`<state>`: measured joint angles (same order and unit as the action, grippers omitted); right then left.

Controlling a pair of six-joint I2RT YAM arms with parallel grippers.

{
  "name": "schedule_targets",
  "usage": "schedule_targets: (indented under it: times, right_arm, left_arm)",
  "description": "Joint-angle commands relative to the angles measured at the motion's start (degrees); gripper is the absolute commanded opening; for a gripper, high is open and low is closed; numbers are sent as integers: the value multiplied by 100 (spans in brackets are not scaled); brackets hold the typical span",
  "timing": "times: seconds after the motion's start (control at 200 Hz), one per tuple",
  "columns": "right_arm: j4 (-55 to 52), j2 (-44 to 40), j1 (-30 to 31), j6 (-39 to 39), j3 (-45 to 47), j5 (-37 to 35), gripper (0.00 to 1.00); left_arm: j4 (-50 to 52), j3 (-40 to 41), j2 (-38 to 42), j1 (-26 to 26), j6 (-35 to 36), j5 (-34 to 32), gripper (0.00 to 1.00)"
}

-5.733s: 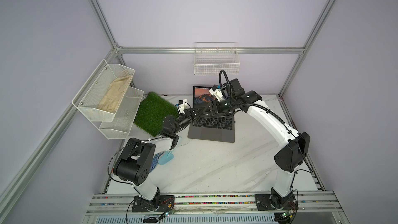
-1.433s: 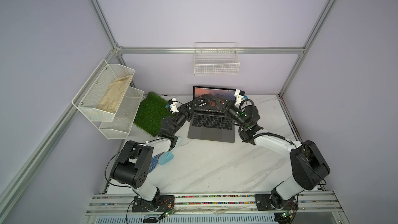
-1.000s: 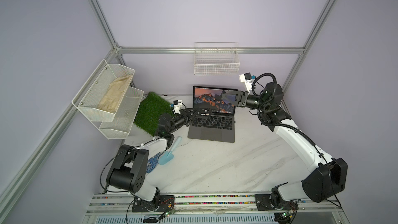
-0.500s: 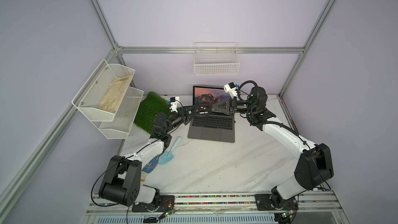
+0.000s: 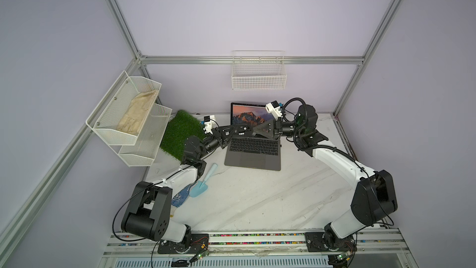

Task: Insert the wireless mouse receiver into the laptop
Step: Close the lid on the mouse.

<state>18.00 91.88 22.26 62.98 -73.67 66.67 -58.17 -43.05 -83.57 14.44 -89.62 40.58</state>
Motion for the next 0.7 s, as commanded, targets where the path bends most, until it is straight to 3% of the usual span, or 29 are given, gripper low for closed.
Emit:
schedule_targets:
  times: [0.0,0.23,0.395,0.695]
  right_arm:
    - [-58,125,30,-60,-165,-21,0]
    - [116,317,31,92,-201,-44,0]
    - [928,342,32,740,-217,71,0]
    - [783,-21,29,662,-139,81,0]
  left_arm:
    - [-406,-266,94,41,-29,46,0]
    - [-476,-311,87,42,-27,141,0]
    - [-520,-277,64,42,-24,148,0]
    - [-502,-231,-10,35,-7,73,0]
